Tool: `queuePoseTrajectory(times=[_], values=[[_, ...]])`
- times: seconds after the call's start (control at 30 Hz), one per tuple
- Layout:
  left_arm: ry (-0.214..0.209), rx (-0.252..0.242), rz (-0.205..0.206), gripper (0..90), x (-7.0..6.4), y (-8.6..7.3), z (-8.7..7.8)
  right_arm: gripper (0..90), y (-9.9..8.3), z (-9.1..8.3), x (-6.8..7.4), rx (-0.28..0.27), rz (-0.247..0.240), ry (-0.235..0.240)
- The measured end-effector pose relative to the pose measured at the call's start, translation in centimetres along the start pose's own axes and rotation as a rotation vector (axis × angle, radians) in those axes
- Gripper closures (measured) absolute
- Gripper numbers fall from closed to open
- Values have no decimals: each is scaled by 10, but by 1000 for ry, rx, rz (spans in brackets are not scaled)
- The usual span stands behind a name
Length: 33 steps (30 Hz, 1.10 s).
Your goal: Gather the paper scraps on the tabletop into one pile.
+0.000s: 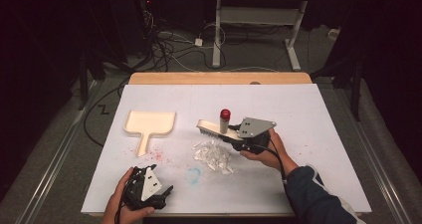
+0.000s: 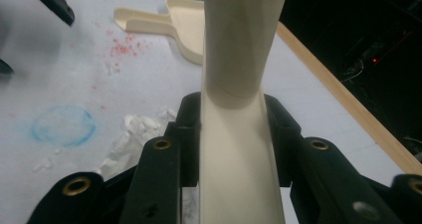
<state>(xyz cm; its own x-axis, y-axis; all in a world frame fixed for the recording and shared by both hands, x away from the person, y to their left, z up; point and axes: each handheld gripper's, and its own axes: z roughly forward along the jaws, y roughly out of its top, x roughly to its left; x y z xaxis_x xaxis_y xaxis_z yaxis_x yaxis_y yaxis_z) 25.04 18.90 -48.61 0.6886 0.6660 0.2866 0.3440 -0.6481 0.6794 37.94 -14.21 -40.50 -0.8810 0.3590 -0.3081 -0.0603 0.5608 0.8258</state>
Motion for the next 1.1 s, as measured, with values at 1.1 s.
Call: queuePoseTrajectory(times=[1.1], values=[[58,-98,-68,162,7,-3,-15,679,-5,7,73,80,63,216]])
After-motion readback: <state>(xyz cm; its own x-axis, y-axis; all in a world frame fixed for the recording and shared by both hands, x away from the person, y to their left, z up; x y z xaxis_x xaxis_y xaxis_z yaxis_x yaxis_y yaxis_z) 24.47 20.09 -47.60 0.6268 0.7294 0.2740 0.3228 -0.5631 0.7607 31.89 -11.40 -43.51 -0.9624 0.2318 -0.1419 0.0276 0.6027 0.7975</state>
